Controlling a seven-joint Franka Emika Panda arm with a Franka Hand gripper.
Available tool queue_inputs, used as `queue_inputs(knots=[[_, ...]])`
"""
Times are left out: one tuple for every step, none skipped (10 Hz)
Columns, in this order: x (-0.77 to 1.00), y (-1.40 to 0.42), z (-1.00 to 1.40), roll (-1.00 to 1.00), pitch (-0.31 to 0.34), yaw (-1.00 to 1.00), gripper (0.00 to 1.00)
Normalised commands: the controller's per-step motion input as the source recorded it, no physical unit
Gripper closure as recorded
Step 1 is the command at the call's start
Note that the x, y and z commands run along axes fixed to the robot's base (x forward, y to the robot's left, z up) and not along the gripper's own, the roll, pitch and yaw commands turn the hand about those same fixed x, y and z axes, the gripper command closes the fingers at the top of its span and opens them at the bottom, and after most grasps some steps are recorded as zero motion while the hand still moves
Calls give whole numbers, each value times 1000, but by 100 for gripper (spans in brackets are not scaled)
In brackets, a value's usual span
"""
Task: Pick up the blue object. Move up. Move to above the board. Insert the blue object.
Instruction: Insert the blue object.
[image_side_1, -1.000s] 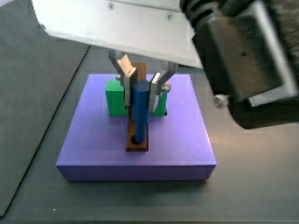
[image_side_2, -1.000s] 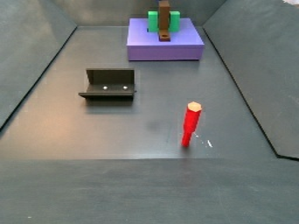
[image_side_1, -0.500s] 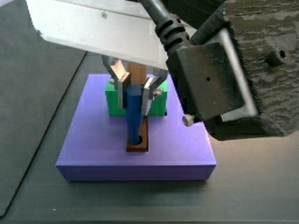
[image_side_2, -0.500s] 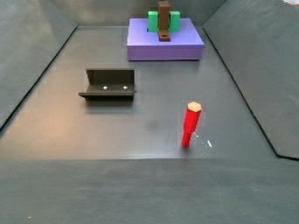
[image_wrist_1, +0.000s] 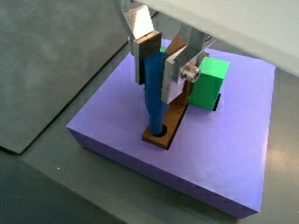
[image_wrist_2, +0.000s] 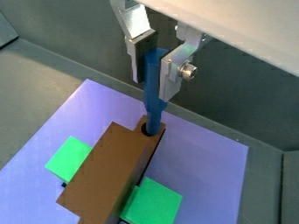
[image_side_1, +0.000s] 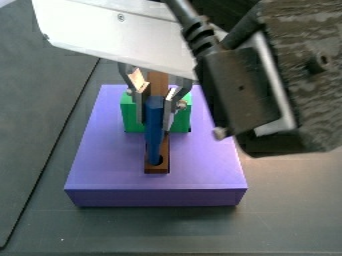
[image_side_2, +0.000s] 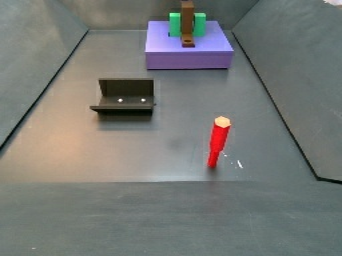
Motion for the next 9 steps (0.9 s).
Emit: queue_inputs(knots=[[309, 0, -60, 0, 0, 0, 100], [229, 0, -40, 0, 0, 0, 100], [3, 0, -103, 0, 0, 0, 100], [0, 111, -146, 33, 0, 0, 100], [0, 131, -86, 20, 0, 0, 100], [0, 134, -100, 0, 0, 0, 100], [0, 120, -89, 0, 0, 0, 100], [0, 31, -129, 0, 0, 0, 100], [0, 0, -177, -31, -31, 0, 100]])
